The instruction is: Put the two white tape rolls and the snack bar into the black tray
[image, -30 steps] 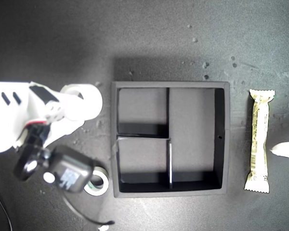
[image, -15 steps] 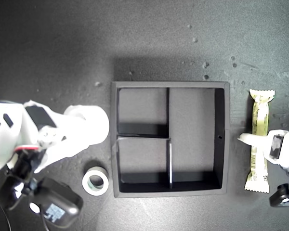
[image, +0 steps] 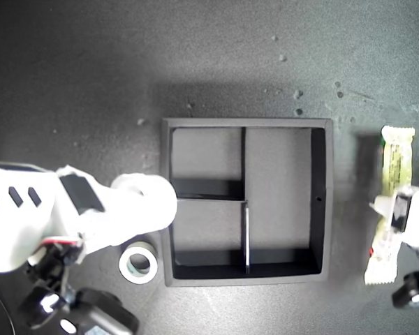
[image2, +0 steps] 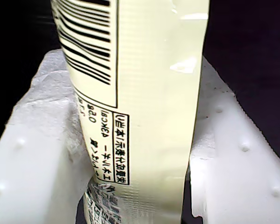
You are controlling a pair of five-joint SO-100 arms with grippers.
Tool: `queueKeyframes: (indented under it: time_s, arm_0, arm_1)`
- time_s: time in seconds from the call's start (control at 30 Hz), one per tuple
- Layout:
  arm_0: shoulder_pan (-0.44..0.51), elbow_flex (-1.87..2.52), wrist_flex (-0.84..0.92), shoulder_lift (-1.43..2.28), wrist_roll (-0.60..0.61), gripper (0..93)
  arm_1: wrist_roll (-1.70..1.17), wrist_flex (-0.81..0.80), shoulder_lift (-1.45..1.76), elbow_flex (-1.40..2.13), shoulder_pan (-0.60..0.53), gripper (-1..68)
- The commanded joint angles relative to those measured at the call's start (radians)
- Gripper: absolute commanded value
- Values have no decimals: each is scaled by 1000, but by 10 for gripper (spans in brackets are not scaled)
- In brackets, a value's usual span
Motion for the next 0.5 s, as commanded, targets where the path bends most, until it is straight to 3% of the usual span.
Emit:
queueKeyframes:
  time_s: [0.0,0.27,0.47]
  arm_0:
    - [-12,-149,0,-84,40,3]
    - [-72,-436,101,-379,103,5]
    - [-107,-555,215,-520,87,4]
  arm_1:
    - [-101,21,-17,-273,-6,0]
    - [-183,40,-474,-851,-20,-1]
    - [-173,28,-522,-874,-9,-1]
